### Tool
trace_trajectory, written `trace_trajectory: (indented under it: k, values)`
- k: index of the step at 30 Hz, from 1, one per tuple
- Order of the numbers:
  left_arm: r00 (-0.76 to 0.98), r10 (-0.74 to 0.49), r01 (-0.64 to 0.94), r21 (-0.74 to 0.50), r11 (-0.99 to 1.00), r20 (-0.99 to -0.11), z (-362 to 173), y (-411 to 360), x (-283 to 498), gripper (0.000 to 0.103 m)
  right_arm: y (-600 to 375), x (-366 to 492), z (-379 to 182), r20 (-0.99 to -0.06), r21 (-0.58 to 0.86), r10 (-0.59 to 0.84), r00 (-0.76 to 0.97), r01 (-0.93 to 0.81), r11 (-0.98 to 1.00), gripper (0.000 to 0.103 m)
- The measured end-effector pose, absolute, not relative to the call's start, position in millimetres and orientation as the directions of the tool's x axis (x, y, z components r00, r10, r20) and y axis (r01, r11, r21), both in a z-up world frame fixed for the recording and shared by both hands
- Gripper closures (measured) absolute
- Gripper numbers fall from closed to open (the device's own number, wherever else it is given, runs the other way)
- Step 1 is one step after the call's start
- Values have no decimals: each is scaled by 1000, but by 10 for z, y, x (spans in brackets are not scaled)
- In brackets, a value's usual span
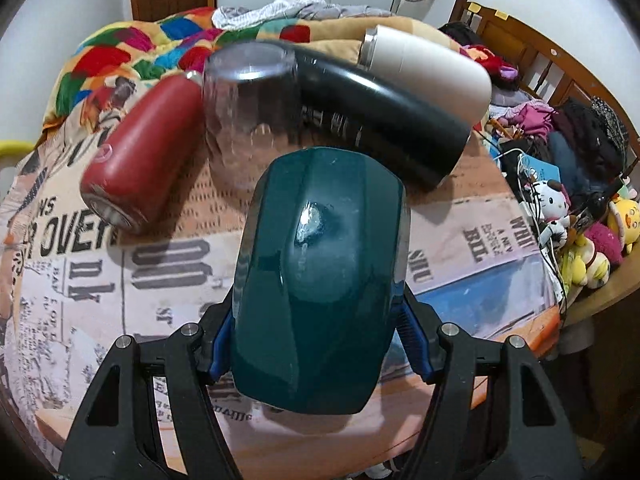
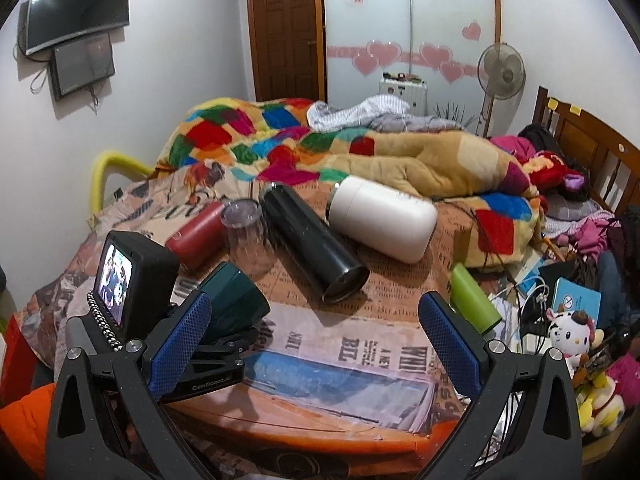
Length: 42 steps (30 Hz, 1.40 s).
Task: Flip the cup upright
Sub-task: 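Grasp the mug with the right tool while the left tool releases it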
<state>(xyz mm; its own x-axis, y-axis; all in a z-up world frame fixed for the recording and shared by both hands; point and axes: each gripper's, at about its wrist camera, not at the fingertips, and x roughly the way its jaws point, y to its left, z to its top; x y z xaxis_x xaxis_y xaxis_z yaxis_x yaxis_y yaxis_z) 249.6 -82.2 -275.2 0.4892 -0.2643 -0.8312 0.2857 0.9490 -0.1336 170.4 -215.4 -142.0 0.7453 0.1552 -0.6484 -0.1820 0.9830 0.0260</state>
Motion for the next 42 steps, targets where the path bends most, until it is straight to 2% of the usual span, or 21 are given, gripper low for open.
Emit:
trace_trajectory:
  k: [12,17,23,29,36,42]
  values:
    - [439,-285,308,-155,939,-852,-2720,-754,2420,32,-2032,1793,-1569,-699,29,154,698,-187,982,0]
    - [503,-265,295,-125,947,-823,-2447,-548,2216,28,-1965,1814,-1552,-706,53,177,686,-199,979,0]
    - [623,-159,175,-61,983,-765,-2132,-13,1999,19,-1801,1894,-1610,-721,67,193,666,-210,975,0]
    - [653,-56,67,-16,998,-756,-2102,383,1982,19,-1576,2082,-1907,-786,143,256,563,-237,961,0]
    - [644,-48,37,-31,999,-764,-2229,553,1909,19,-1332,2383,-2299,-859,234,326,394,-263,936,7]
    - [637,-59,39,-44,998,-769,-2269,554,1912,19,-1198,2491,-2376,-873,242,329,361,-265,933,7]
